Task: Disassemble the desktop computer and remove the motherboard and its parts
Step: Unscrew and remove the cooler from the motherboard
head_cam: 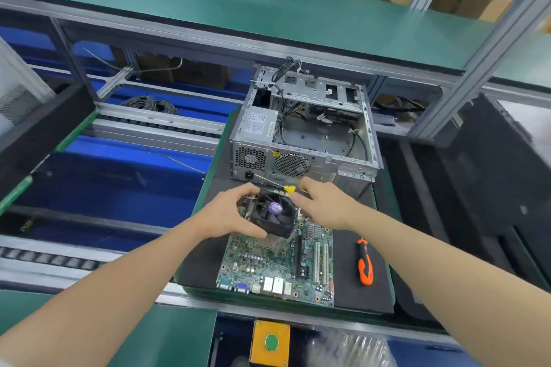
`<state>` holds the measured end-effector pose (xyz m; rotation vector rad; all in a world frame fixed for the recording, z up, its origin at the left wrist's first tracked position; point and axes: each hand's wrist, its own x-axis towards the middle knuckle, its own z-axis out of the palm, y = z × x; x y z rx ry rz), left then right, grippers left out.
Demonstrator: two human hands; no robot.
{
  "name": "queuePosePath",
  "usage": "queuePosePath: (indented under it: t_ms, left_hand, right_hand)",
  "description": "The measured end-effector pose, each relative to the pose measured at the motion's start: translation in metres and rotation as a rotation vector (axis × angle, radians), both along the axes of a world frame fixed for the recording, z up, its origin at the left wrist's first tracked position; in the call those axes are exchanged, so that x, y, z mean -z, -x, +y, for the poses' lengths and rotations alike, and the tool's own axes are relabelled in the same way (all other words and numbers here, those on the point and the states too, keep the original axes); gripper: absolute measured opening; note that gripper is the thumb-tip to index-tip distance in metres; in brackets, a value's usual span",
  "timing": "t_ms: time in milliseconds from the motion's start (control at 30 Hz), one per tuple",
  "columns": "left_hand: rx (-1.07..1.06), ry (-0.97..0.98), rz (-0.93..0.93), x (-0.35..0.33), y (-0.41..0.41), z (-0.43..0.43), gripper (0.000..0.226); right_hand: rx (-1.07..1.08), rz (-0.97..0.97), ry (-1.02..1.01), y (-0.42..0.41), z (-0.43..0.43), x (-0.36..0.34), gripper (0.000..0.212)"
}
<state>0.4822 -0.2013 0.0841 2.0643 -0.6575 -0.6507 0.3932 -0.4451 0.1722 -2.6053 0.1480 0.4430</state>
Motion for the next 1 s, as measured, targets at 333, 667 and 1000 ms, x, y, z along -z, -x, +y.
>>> queuePosePath:
  t_ms: [333, 667, 1000]
  left_hand:
    - [-0.236, 0.175, 0.459, -0.025, 0.017, -0.049, 0.109]
    - [-0.130, 0.156, 0.688, -0.045, 0.060, -0.163, 0.086]
    - [-0.141, 0.268, 0.673, -0.044, 0.141, -0.378, 0.059]
  right_hand:
    - [0.084, -0.201, -0.079, 0.010, -0.011, -0.010, 0.063]
    - [0.093, -0.266, -0.018, 0.082, -0.099, -0.005, 0.051]
    - [0.428, -0.333, 0.095, 0.163, -0.276, -0.002, 0.048]
